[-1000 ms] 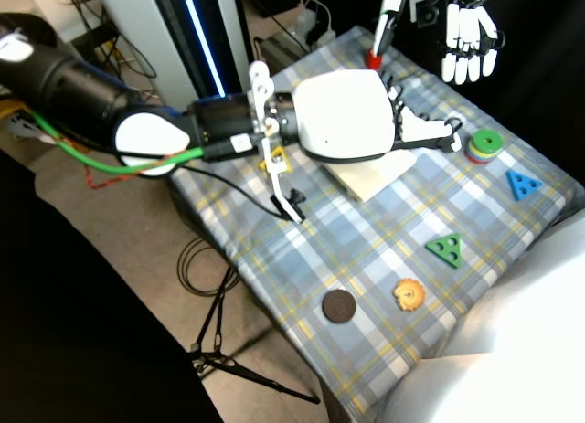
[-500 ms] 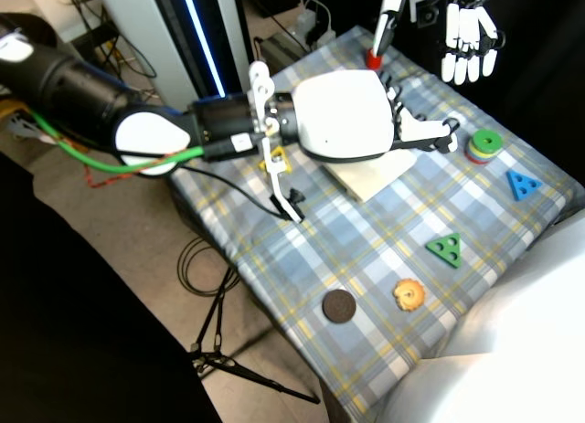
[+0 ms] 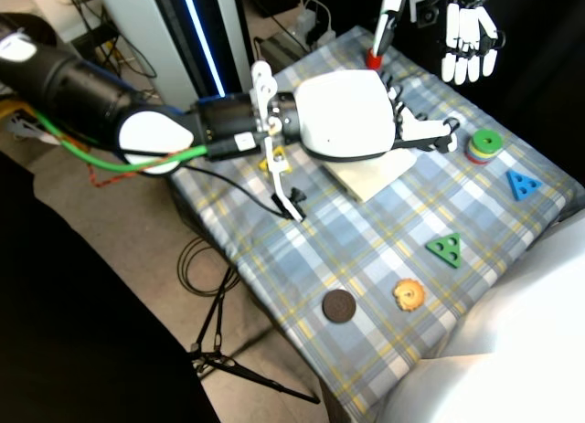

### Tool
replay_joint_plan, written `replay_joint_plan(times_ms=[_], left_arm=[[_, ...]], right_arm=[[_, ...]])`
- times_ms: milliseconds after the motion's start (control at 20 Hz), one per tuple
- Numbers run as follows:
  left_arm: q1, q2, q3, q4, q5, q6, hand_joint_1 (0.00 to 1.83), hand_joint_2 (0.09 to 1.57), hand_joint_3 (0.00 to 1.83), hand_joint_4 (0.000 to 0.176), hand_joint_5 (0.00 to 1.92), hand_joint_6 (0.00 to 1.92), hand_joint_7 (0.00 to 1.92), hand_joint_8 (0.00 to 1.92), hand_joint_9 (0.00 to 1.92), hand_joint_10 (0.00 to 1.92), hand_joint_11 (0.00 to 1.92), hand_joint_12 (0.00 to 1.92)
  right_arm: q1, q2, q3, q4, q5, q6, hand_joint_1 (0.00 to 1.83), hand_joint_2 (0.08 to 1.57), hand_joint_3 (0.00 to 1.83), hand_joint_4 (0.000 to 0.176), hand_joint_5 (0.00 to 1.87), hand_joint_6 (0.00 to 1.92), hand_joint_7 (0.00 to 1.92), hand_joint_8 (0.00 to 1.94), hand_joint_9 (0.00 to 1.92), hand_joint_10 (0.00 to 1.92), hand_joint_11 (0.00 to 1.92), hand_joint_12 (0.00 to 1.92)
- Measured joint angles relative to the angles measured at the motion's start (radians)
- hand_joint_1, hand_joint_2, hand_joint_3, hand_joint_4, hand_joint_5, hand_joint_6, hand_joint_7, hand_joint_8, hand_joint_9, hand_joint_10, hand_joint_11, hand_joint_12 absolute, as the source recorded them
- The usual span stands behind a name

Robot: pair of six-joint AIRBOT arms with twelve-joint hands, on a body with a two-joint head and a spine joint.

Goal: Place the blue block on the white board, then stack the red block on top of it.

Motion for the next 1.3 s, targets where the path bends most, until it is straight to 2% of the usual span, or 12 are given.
replay_joint_plan(times_ms=[350, 450, 550, 600, 800, 900, 950, 1050, 1100, 1200, 1250, 1300], left_arm=[[0.0, 0.0, 0.0, 0.0, 0.0, 0.0, 0.74, 0.9, 0.0, 0.091, 0.49, 0.0, 0.46, 0.0, 0.36, 0.0, 0.0, 0.61], [0.0, 0.0, 0.0, 0.0, 0.0, 0.0, 0.73, 0.9, 0.0, 0.088, 0.49, 0.0, 0.47, 0.0, 0.35, 0.0, 0.0, 0.62], [0.0, 0.0, 0.0, 0.0, 0.0, 0.0, 0.74, 0.9, 0.0, 0.092, 0.49, 0.0, 0.47, 0.0, 0.36, 0.0, 0.0, 0.62], [0.0, 0.0, 0.0, 0.0, 0.0, 0.0, 0.73, 0.9, 0.0, 0.1, 0.48, 0.0, 0.47, 0.0, 0.36, 0.0, 0.0, 0.62], [0.0, 0.0, 0.0, 0.0, 0.0, 0.0, 0.72, 0.91, 0.0, 0.099, 0.47, 0.0, 0.47, 0.0, 0.36, 0.0, 0.0, 0.61], [0.0, 0.0, 0.0, 0.0, 0.0, 0.0, 0.73, 0.91, 0.0, 0.09, 0.48, 0.0, 0.47, 0.0, 0.36, 0.0, 0.0, 0.6], [0.0, 0.0, 0.0, 0.0, 0.0, 0.0, 0.73, 0.91, 0.0, 0.098, 0.48, 0.0, 0.47, 0.0, 0.36, 0.0, 0.0, 0.59], [0.0, 0.0, 0.0, 0.0, 0.0, 0.0, 0.72, 0.91, 0.0, 0.101, 0.47, 0.0, 0.47, 0.0, 0.36, 0.0, 0.0, 0.58], [0.0, 0.0, 0.0, 0.0, 0.0, 0.0, 0.73, 0.91, 0.0, 0.094, 0.48, 0.0, 0.47, 0.0, 0.36, 0.0, 0.0, 0.58], [0.0, 0.0, 0.0, 0.0, 0.0, 0.0, 0.73, 0.91, 0.0, 0.099, 0.48, 0.0, 0.47, 0.0, 0.36, 0.0, 0.0, 0.6], [0.0, 0.0, 0.0, 0.0, 0.0, 0.0, 0.73, 0.9, 0.0, 0.092, 0.49, 0.0, 0.47, 0.0, 0.36, 0.0, 0.0, 0.61], [0.0, 0.0, 0.0, 0.0, 0.0, 0.0, 0.74, 0.9, 0.0, 0.089, 0.49, 0.0, 0.47, 0.0, 0.36, 0.0, 0.0, 0.61]], right_arm=[[0.0, 0.0, 0.0, -0.001, 0.0, 0.0, 1.15, 1.04, 0.0, 0.0, 1.14, 0.71, 0.89, 0.01, 0.76, 0.04, 0.09, 1.32], [0.0, 0.0, 0.0, -0.002, -0.002, 0.0, 1.15, 1.04, 0.0, 0.0, 1.14, 0.71, 0.9, 0.02, 0.78, 0.06, 0.02, 1.45], [0.0, 0.0, 0.0, -0.003, -0.004, 0.0, 1.14, 1.05, 0.0, 0.0, 1.12, 0.74, 0.87, 0.08, 0.59, 0.52, 0.0, 1.47], [0.0, 0.0, 0.0, -0.003, -0.005, 0.0, 1.13, 1.05, 0.0, 0.0, 1.12, 0.74, 0.85, 0.1, 0.54, 0.59, 0.0, 1.45], [0.0, 0.0, 0.0, -0.007, -0.007, 0.001, 1.13, 1.05, 0.0, 0.0, 1.12, 0.75, 0.83, 0.11, 0.54, 0.58, 0.06, 1.43], [0.0, 0.0, 0.0, -0.007, -0.007, 0.001, 1.14, 1.04, 0.0, 0.0, 1.13, 0.72, 0.82, 0.15, 0.53, 0.68, 0.09, 1.48], [0.0, 0.0, 0.0, -0.007, -0.007, 0.001, 1.14, 1.04, 0.0, 0.0, 1.13, 0.73, 0.81, 0.17, 0.51, 0.73, 0.11, 1.48], [0.0, 0.0, 0.0, -0.008, -0.007, 0.001, 1.14, 1.04, 0.0, 0.0, 1.13, 0.73, 0.75, 0.32, 0.49, 0.79, 0.12, 1.49], [0.0, 0.0, 0.0, -0.007, -0.007, 0.001, 1.12, 1.05, 0.0, 0.003, 1.11, 0.75, 0.75, 0.24, 0.52, 0.58, 0.08, 1.39], [0.0, 0.0, 0.0, -0.007, -0.007, 0.001, 1.1, 1.05, 0.0, 0.045, 1.1, 0.78, 0.78, 0.07, 0.6, 0.29, 0.05, 1.33], [0.0, 0.0, 0.0, -0.007, -0.007, 0.001, 1.1, 0.97, 0.0, 0.0, 0.95, 0.36, 0.77, 0.03, 0.61, 0.22, 0.05, 1.3], [0.0, 0.0, 0.0, -0.007, -0.007, 0.001, 1.09, 0.95, 0.0, 0.0, 0.96, 0.14, 0.75, 0.01, 0.62, 0.15, 0.05, 1.28]])
